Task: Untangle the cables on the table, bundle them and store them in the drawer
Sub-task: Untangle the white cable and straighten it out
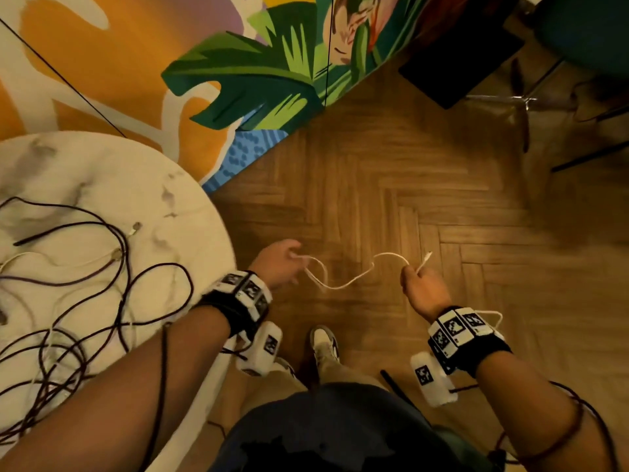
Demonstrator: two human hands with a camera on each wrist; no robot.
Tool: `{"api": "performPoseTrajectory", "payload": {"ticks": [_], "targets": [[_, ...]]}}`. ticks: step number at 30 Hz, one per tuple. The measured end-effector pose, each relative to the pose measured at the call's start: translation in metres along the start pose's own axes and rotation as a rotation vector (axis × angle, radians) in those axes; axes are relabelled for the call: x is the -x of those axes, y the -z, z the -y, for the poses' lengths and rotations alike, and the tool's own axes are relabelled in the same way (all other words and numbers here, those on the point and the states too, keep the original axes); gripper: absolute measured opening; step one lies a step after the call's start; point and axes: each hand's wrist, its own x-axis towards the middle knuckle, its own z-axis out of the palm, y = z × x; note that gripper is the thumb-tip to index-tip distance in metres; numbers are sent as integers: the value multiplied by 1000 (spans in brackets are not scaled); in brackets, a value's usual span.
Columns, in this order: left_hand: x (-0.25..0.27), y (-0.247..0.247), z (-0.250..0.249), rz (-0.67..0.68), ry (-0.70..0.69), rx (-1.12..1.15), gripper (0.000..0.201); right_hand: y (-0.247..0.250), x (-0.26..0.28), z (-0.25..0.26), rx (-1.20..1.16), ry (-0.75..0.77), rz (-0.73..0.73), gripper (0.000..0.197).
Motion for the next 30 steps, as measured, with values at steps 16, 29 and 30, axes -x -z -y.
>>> {"api": "performPoseTrajectory", "payload": {"ticks": [16, 29, 30], "targets": [[0, -12, -46, 66, -262, -19, 44, 44, 11, 42, -51, 432, -123, 33], [1, 9, -14, 72, -153, -247, 28, 9, 17, 121, -596, 517, 66, 31], [-3, 18, 4, 47, -107, -341, 32, 14, 14, 121, -655, 480, 4, 31]]}}
